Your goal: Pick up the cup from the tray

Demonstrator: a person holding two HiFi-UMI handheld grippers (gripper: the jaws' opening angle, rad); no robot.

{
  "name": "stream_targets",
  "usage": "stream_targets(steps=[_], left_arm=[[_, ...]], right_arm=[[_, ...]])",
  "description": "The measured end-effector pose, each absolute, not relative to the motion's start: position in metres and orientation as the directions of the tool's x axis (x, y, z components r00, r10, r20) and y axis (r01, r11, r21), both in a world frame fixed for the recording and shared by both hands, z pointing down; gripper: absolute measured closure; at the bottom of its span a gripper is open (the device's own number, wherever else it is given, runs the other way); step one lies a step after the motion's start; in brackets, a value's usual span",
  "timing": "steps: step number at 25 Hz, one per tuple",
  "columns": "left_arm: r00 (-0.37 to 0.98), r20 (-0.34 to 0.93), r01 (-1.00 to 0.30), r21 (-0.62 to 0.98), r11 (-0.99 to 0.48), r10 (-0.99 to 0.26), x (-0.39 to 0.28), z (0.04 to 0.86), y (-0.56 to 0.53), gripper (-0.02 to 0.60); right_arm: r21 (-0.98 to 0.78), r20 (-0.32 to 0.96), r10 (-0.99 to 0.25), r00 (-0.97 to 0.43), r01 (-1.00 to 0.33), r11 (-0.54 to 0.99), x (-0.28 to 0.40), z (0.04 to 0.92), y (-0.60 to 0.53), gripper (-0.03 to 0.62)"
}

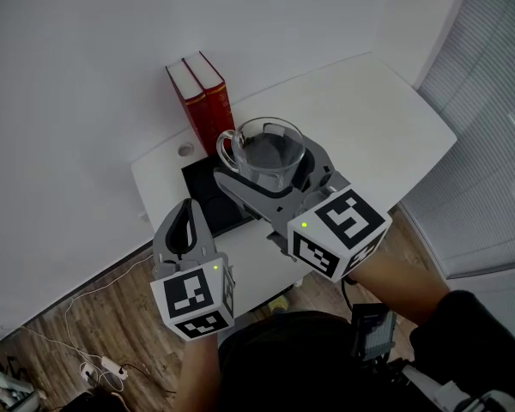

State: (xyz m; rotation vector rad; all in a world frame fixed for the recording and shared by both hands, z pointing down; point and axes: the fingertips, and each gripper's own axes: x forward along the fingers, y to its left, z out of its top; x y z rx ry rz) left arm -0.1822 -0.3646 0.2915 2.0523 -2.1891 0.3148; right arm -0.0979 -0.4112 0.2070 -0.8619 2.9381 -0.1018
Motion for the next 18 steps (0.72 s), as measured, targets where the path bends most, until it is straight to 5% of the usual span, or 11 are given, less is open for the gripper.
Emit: stream_targets(steps=[18], left_arm=[[-0.066,0.234,-0.996,-0.082,0.048,-0.97,-0.184,0.293,-0.371,0.578]], right_arm=[[-0.094,-0.109,-0.546,-0.831,-0.538,0.838,-0.101,0.199,-0.418,0.189]])
